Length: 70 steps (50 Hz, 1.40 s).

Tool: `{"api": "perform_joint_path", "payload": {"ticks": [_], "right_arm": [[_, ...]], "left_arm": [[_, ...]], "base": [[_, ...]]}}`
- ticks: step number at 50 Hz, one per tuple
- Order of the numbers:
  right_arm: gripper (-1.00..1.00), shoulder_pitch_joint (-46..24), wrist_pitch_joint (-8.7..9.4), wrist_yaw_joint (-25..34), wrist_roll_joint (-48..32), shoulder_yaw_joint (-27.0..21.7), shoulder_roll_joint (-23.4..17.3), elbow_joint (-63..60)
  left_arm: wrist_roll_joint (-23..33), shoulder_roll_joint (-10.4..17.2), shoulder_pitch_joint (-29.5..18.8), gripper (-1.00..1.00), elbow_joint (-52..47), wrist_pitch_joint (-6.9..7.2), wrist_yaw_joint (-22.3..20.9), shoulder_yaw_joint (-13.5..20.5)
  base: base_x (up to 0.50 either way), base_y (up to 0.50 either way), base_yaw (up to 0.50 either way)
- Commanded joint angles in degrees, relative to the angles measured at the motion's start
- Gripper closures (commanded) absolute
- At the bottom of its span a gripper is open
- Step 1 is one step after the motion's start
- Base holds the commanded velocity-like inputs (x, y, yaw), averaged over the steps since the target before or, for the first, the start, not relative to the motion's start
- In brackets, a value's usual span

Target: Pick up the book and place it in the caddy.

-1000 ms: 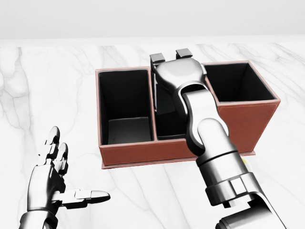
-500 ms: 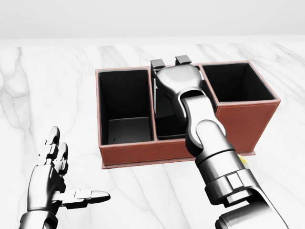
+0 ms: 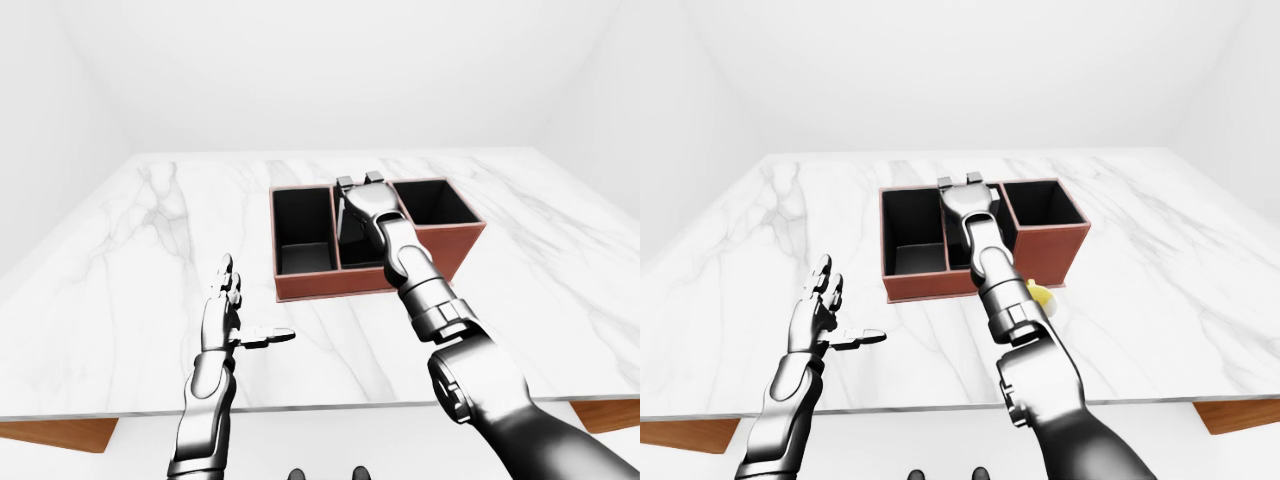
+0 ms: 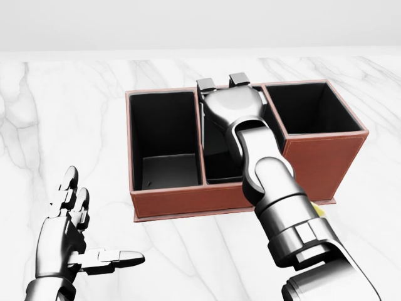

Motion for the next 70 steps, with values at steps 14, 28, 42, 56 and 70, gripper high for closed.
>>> {"api": "perform_joint_path", "payload": {"ticks": [14, 28, 42, 56, 70], "right_arm": [[1.0, -1.6, 0.0, -1.7, -7.0, 0.0, -0.5, -1.6], [1.0, -0.6, 0.0, 1.0, -9.0, -0.4, -1.0, -4.9], [1.0, 0.0, 0.0, -0.6, -8.1, -0.6, -0.3, -3.1], [1.0, 0.8, 0.0, -1.8, -7.3, -0.4, 0.0, -2.2], [1.0, 1.3, 0.0, -3.3, -6.8, -0.2, -0.8, -0.1]], "left_arm": [[0.0, 0.0, 0.0, -1.0, 0.1, -0.03, 0.0, 0.0], [0.0, 0.0, -0.2, -1.0, 0.3, -0.09, 0.0, 0.0], [0.0, 0.0, 0.0, -1.0, 0.0, 0.03, 0.0, 0.0], [0.0, 0.0, -0.2, -1.0, 0.2, 0.05, 0.1, 0.0], [0.1, 0.0, 0.2, -1.0, -0.4, 0.17, 0.0, -0.1]], "base": [[0.0, 0.0, 0.0], [0.0, 0.0, 0.0], [0.0, 0.0, 0.0], [0.0, 0.0, 0.0], [0.0, 0.0, 0.0]]}}
